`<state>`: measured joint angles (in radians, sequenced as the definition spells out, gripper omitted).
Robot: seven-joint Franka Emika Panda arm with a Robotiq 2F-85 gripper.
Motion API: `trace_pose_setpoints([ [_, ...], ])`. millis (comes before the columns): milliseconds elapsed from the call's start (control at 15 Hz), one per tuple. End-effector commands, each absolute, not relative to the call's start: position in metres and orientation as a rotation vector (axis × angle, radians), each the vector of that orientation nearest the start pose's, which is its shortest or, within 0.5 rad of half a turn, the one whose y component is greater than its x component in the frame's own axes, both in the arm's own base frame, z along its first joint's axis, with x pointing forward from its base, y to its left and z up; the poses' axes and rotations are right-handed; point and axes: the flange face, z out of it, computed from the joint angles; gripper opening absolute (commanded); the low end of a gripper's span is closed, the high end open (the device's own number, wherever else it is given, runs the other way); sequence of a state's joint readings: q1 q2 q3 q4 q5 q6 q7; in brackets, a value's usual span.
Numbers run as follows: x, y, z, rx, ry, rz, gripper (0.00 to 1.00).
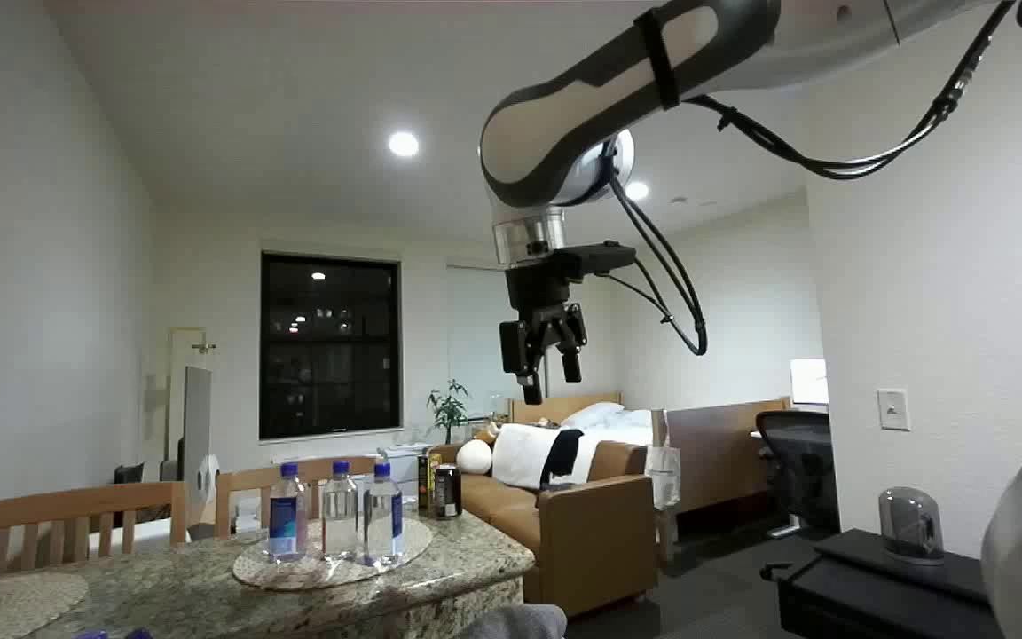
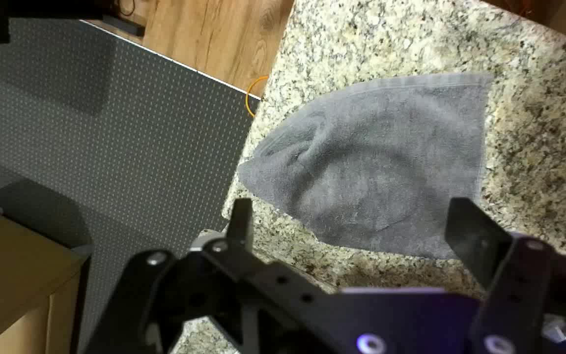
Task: Move the towel to the left
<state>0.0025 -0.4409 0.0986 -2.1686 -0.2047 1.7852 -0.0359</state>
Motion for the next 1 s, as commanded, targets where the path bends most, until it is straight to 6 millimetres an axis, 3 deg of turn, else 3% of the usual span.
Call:
trace_pose_setpoints([
  [0, 0.426, 0.032, 0.576, -3.370, -0.282, -0.103, 1.00],
  [600, 0.426, 0.032, 0.576, -3.370, -0.282, -0.103, 1.00],
  [933, 0.459, 0.022, 0.554, -3.349, -0.267, -0.061, 1.00],
])
